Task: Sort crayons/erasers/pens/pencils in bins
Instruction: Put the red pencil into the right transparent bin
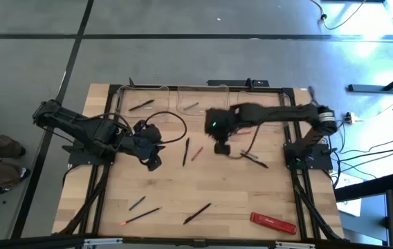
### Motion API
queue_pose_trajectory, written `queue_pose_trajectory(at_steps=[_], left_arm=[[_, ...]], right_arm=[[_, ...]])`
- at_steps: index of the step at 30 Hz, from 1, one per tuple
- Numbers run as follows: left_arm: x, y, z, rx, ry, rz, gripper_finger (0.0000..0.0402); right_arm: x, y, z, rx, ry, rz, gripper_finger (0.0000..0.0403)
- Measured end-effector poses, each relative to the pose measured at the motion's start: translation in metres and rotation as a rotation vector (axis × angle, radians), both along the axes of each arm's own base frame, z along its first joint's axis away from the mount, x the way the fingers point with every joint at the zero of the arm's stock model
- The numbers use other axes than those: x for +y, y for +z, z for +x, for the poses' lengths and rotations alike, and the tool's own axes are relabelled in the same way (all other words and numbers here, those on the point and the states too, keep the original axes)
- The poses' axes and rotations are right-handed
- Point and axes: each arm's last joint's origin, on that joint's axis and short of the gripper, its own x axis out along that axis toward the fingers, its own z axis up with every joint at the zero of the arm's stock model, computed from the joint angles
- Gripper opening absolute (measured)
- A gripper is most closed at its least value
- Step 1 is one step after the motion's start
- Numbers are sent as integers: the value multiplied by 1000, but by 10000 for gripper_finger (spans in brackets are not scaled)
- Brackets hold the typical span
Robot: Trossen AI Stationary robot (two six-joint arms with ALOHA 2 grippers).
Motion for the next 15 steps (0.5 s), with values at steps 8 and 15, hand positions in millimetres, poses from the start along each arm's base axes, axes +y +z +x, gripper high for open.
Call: queue_pose_trajectory(at_steps=[8,15], left_arm=[[0,4,5,-73,24,21,77],[-1,7,7,-100,9,43,77]], right_arm=[[-57,46,-55,-4,-289,-231,42],[-104,27,-85,110,-459,-223,42]])
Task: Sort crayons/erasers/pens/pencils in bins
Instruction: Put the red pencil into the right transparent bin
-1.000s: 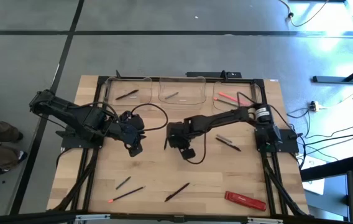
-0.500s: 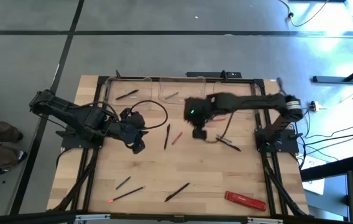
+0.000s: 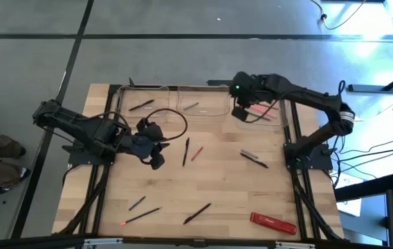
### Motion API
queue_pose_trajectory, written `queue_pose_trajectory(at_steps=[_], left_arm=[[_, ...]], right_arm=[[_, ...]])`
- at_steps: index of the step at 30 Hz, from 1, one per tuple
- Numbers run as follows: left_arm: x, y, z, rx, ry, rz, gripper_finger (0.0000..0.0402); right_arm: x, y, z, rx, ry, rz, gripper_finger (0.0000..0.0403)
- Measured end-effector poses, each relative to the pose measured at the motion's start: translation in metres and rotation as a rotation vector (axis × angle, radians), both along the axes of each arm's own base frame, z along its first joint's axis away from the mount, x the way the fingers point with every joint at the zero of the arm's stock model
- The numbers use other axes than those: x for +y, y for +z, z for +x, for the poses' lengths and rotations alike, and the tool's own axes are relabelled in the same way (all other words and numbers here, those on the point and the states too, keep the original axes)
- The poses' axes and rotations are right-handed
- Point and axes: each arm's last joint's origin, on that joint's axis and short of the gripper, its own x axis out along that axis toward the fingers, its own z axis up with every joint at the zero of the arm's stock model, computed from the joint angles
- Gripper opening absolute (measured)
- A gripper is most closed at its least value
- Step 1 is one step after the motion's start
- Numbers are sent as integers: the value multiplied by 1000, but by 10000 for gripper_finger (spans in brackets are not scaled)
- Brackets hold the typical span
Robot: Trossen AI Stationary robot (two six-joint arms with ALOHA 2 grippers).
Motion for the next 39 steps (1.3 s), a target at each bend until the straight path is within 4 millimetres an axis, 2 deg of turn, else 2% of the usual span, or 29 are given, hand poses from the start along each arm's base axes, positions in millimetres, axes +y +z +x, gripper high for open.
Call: queue_pose_trajectory(at_steps=[4,7,10,14,23,31,39], left_arm=[[1,1,0,-13,34,41,77],[4,1,0,-20,62,66,77],[7,1,1,-19,75,72,77],[14,1,3,-17,103,73,77],[27,1,5,-3,141,93,77],[30,1,5,1,151,96,77],[30,1,5,3,150,97,77]], right_arm=[[-24,-35,-14,58,-45,10,42],[-39,-59,-23,21,-45,53,43],[-49,-78,-31,-46,-26,134,44],[-55,-94,-41,-38,-38,146,45],[-59,-99,-45,-29,-12,132,45],[-58,-99,-45,-29,-12,132,48],[-58,-99,-45,-43,-48,140,106]])
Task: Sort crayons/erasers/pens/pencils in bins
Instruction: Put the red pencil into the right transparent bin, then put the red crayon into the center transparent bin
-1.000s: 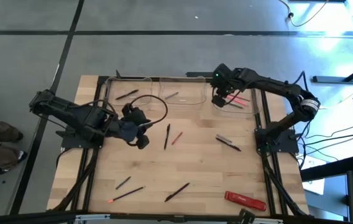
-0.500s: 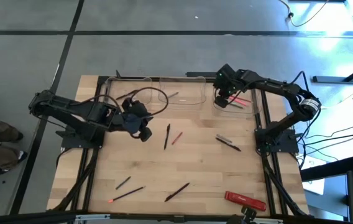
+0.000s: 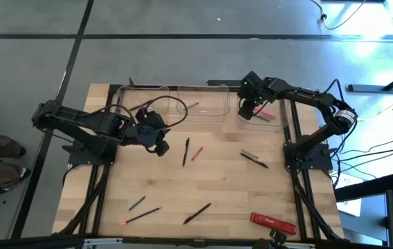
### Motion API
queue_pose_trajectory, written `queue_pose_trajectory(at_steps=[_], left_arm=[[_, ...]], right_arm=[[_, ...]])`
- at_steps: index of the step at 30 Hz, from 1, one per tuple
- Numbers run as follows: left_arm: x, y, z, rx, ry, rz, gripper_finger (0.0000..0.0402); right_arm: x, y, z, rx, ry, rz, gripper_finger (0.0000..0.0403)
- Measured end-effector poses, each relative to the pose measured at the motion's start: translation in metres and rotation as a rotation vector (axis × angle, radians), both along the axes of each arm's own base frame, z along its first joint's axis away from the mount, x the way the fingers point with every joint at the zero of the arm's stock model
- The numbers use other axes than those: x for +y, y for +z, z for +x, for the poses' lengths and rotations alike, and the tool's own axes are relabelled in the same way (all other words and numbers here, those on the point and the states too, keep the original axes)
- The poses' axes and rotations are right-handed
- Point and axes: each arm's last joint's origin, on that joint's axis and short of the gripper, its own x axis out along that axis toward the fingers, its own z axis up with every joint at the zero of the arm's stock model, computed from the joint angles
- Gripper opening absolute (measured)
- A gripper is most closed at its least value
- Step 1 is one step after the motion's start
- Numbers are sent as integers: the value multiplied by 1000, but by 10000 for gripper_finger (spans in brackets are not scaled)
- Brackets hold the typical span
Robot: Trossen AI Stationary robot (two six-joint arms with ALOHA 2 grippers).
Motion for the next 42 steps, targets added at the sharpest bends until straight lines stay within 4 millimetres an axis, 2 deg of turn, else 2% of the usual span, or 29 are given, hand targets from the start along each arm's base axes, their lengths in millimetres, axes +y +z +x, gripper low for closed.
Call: queue_pose_trajectory(at_steps=[5,8,12,18,24,29,34,39,42], left_arm=[[0,0,0,5,1,0,77],[2,-1,0,-24,54,-46,77],[12,-4,-3,-45,187,-168,77],[25,-12,-6,-23,342,-348,77],[32,-23,-2,68,387,-457,77],[33,-30,0,137,405,-509,77],[33,-30,1,152,367,-488,77],[33,-31,0,160,365,-485,77],[32,-31,0,163,361,-483,77]], right_arm=[[0,4,0,-7,-34,12,128],[-2,18,4,-20,-35,14,126],[9,45,13,2,20,34,118],[41,83,41,-66,171,38,107],[86,110,68,-217,497,103,106],[120,106,81,-228,723,91,106],[148,82,102,-268,843,66,106],[161,69,128,-384,804,24,106],[167,56,140,-386,876,29,106]])
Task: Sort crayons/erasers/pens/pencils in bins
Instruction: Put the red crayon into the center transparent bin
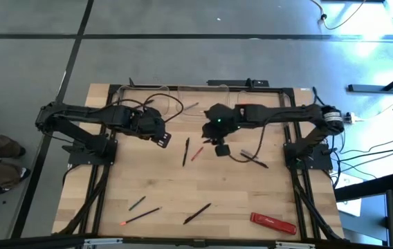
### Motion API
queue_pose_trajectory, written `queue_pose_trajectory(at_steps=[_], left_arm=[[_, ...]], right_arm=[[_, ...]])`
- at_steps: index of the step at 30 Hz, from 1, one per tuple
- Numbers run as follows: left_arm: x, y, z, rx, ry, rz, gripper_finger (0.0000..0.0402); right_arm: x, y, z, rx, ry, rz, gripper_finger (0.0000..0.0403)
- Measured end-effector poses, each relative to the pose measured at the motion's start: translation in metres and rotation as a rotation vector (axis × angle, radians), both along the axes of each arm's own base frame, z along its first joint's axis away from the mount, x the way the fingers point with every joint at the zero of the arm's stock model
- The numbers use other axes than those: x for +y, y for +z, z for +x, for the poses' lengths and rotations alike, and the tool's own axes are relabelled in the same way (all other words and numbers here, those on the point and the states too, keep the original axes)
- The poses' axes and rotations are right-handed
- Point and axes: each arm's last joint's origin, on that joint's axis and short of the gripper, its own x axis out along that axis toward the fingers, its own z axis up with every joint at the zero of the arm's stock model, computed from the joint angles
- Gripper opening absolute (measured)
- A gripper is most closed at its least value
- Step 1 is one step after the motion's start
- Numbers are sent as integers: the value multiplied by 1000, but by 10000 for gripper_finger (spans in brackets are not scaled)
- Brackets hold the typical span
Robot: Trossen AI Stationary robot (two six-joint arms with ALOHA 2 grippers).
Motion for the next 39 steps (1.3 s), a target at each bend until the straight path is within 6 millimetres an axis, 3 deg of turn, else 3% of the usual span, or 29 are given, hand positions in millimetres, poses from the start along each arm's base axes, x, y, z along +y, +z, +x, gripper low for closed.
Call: queue_pose_trajectory(at_steps=[9,16,22,39], left_arm=[[-4,0,-1,9,-26,0,77],[-10,0,0,55,-223,63,77],[-16,0,1,59,-336,83,77],[-18,1,2,44,-332,77,77]], right_arm=[[12,-62,29,116,181,-64,106],[12,-99,44,151,222,-87,106],[10,-115,49,172,217,-110,106],[7,-148,58,199,245,-173,106]])
